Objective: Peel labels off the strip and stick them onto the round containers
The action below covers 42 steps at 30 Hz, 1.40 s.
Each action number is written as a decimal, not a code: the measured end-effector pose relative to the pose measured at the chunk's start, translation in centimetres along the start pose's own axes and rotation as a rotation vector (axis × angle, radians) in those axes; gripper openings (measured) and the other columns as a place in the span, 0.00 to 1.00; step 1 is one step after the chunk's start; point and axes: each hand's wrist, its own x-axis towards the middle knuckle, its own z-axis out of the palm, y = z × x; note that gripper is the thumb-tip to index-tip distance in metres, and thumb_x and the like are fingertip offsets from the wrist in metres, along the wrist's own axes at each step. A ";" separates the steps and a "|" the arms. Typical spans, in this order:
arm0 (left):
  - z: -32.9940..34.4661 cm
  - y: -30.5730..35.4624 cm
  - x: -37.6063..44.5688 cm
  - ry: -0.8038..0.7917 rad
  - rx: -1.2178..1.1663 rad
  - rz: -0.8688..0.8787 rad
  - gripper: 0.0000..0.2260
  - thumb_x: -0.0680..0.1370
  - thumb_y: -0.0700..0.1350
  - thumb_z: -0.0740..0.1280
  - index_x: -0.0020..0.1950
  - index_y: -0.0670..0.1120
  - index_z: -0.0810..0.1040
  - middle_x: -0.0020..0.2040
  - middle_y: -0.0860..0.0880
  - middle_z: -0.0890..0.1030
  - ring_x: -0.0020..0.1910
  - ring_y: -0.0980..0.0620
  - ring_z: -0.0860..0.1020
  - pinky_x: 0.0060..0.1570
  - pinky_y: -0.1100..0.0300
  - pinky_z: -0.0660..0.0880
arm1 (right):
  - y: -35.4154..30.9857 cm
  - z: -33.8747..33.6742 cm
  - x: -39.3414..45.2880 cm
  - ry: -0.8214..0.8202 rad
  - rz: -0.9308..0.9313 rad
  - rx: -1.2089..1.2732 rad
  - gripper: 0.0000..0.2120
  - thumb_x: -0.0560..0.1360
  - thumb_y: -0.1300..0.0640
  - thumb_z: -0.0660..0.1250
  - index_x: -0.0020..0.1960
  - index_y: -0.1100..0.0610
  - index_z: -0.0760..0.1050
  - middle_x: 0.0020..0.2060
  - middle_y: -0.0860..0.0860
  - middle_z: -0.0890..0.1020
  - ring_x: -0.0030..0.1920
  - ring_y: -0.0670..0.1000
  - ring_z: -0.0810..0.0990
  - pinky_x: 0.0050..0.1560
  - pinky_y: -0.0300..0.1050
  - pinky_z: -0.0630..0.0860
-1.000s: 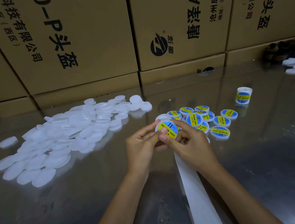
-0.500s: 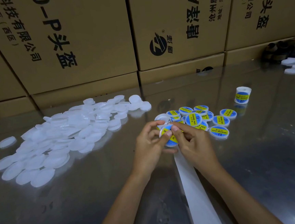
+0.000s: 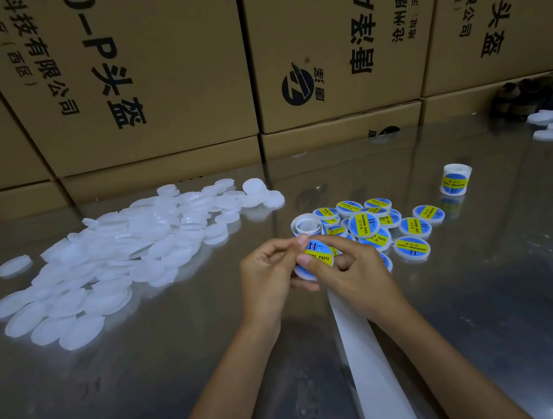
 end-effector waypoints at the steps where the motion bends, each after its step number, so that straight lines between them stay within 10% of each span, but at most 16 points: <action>1: 0.1 0.0 0.0 -0.012 0.014 -0.004 0.08 0.77 0.44 0.73 0.47 0.39 0.84 0.39 0.42 0.86 0.28 0.46 0.82 0.28 0.59 0.80 | -0.1 -0.1 0.0 0.009 -0.012 0.010 0.04 0.76 0.51 0.72 0.50 0.45 0.83 0.19 0.43 0.69 0.22 0.41 0.63 0.27 0.30 0.61; 3: 0.3 0.0 -0.2 -0.049 0.028 -0.005 0.07 0.79 0.44 0.71 0.49 0.40 0.85 0.40 0.43 0.86 0.31 0.46 0.84 0.31 0.58 0.82 | -0.1 -0.3 0.1 0.030 -0.021 0.041 0.06 0.79 0.56 0.68 0.52 0.51 0.84 0.26 0.38 0.79 0.25 0.38 0.75 0.31 0.26 0.68; 7: 0.7 -0.1 -0.4 -0.124 0.019 -0.008 0.07 0.80 0.38 0.68 0.56 0.39 0.83 0.45 0.44 0.87 0.35 0.47 0.85 0.34 0.60 0.81 | 0.3 -0.5 0.5 0.109 0.019 0.031 0.10 0.81 0.56 0.65 0.52 0.56 0.84 0.43 0.49 0.87 0.45 0.51 0.85 0.48 0.48 0.81; 15: 1.0 -0.2 -0.5 -0.296 0.023 -0.008 0.20 0.74 0.28 0.71 0.61 0.45 0.79 0.48 0.45 0.84 0.41 0.52 0.84 0.38 0.59 0.81 | 0.3 -0.7 0.5 0.243 0.021 -0.038 0.10 0.81 0.54 0.65 0.47 0.54 0.84 0.35 0.49 0.85 0.36 0.54 0.81 0.39 0.49 0.77; 18: 0.8 -0.1 -0.4 -0.207 0.009 0.001 0.18 0.71 0.28 0.75 0.58 0.43 0.80 0.46 0.43 0.86 0.42 0.48 0.85 0.40 0.58 0.82 | 0.1 -0.5 0.6 0.187 0.073 0.060 0.11 0.81 0.52 0.64 0.53 0.53 0.84 0.28 0.43 0.81 0.26 0.42 0.75 0.29 0.33 0.70; 31: 0.1 -0.3 0.0 0.106 -0.036 0.060 0.08 0.76 0.40 0.74 0.46 0.35 0.80 0.40 0.43 0.86 0.31 0.47 0.84 0.27 0.60 0.79 | 0.6 -0.1 0.3 -0.021 0.042 0.054 0.12 0.77 0.56 0.70 0.60 0.49 0.81 0.21 0.52 0.69 0.23 0.46 0.65 0.29 0.35 0.67; 42: 0.5 -0.1 -0.1 -0.231 0.053 0.078 0.19 0.76 0.28 0.69 0.62 0.46 0.79 0.49 0.45 0.84 0.45 0.52 0.84 0.41 0.58 0.82 | 0.0 -0.3 0.2 0.170 0.009 0.096 0.11 0.81 0.56 0.65 0.50 0.42 0.83 0.19 0.51 0.72 0.20 0.45 0.68 0.26 0.35 0.69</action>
